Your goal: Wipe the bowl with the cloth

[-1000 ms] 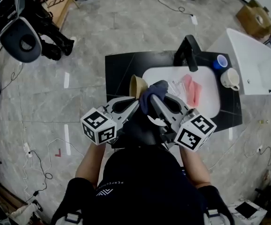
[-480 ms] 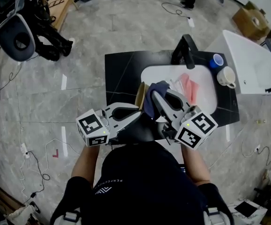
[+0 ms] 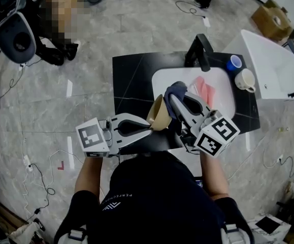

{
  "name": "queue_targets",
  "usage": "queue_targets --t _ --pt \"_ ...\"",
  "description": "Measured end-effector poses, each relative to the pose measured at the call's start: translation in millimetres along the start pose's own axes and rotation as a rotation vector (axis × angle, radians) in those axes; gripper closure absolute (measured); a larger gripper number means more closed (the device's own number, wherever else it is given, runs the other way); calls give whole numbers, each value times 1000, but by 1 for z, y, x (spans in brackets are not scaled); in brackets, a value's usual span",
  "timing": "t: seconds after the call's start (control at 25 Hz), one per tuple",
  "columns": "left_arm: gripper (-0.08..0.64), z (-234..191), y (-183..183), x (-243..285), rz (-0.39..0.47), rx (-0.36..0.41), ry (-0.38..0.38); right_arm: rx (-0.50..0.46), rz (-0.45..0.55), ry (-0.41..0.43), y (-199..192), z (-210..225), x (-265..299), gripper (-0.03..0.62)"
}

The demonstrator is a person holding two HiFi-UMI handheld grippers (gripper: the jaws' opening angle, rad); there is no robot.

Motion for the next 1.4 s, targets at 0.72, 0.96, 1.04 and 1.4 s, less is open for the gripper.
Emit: queue_targets --t 0.72,0.96,1.04,1.4 --pt "548 4 32 -14 243 -29 -215 190 67 174 -7 25 -5 545" --pt "548 -3 61 -7 372 -2 -141 206 77 208 -16 17 -1 545" --pt "548 -5 65 -5 376 13 -115 206 79 217 -17 15 -1 545" --pt "548 -17 69 9 368 48 -27 166 74 258 -20 3 -4 545"
Point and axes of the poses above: the fingertips, and each gripper's own axes: x forward along the fingers, z to its right, y out of its top, the point moved 10 cm from there along -x, backward along the fingers, and after that the axes turned 1 degree about z, right-handed, at the moved point
